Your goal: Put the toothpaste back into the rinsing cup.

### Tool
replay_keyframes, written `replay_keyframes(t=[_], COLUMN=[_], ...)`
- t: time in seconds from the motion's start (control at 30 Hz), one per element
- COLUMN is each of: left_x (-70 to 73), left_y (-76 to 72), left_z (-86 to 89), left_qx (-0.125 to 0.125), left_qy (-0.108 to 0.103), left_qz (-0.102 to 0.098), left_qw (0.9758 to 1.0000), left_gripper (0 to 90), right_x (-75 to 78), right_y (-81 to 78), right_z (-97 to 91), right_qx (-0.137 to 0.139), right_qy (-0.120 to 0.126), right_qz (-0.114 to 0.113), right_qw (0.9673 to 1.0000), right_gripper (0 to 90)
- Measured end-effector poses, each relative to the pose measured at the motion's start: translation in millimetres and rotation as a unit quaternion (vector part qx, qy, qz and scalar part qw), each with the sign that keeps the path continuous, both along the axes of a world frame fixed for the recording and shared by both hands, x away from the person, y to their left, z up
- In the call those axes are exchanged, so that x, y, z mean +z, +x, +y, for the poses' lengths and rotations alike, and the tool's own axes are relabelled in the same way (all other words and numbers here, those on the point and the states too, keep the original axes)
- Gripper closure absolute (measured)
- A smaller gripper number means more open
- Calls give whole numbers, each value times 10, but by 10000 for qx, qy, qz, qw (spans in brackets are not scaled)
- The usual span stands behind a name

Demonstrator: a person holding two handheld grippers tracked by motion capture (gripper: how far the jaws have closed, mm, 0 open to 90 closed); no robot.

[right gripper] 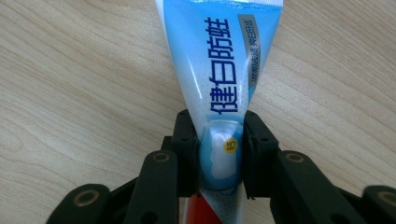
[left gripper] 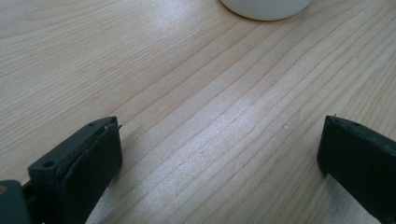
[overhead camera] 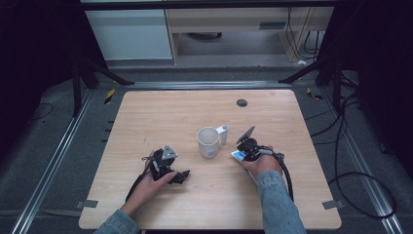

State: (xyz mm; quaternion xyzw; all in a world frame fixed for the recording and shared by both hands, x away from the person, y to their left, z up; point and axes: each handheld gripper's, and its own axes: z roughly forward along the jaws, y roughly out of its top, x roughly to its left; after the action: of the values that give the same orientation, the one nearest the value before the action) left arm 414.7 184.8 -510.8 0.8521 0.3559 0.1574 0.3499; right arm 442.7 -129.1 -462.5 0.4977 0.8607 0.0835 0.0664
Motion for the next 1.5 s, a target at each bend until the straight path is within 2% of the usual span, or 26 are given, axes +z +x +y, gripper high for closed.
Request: replay_keyframes(t=[0.1,0.23,0.33,0.67,0.8,0.87,0.9,0.93,0.97,1.03,1.07,1.1,1.23,1.3,1.33,1.37,1.5], left_x=[0,0,0,-1,-1,-1,-1,-1,-1,-1,-1,-1,-1,-1,-1,0,-1], left_y=[0,-1,-1,-2,1,0,0,1,0,0,0,0,0,1,0,0,1], left_z=[1,3,3,1,2,2,2,2,2,2,2,2,2,2,2,2,1], left_qx=[-5,-11,-11,3,-5,-5,-4,-4,-3,-2,-4,-3,-3,-4,-3,-3,-2], left_qy=[-1,4,3,-15,-3,-4,-4,-3,-5,-4,-4,-4,-4,-5,-4,-4,-5], left_qz=[-1,-1,0,-3,-16,-15,-16,-16,-16,-17,-16,-16,-16,-17,-15,-13,-16], left_qw=[10000,10000,10000,10000,10000,10000,10000,10000,10000,10000,10000,10000,10000,10000,10000,10000,10000], left_gripper=[0,0,0,0,0,0,0,0,0,0,0,0,0,0,0,0,0], right_x=[20,57,104,326,442,501,559,559,601,621,651,651,727,760,796,796,871], right_y=[9,1,-7,-36,-54,-61,-67,-67,-74,-80,-84,-84,-82,-79,-76,-76,-73], right_z=[-35,-58,-81,-127,-151,-168,-183,-183,-189,-187,-190,-190,-196,-195,-199,-199,-194], right_qx=[-17,-37,-67,-135,-147,-174,-252,-252,-240,-250,-217,-217,-244,-257,-279,-279,-339], right_qy=[101,108,236,520,603,725,884,884,936,969,1094,1094,1305,1320,1392,1392,1558], right_qz=[25,-24,-86,-257,-413,-552,-682,-682,-848,-870,-1009,-1009,-1212,-1281,-1338,-1338,-1549], right_qw=[9999,9999,9997,9982,9972,9957,9934,9934,9917,9912,9886,9886,9837,9826,9808,9808,9750], right_gripper=[723,727,729,731,731,730,731,731,731,731,730,730,730,731,730,730,729])
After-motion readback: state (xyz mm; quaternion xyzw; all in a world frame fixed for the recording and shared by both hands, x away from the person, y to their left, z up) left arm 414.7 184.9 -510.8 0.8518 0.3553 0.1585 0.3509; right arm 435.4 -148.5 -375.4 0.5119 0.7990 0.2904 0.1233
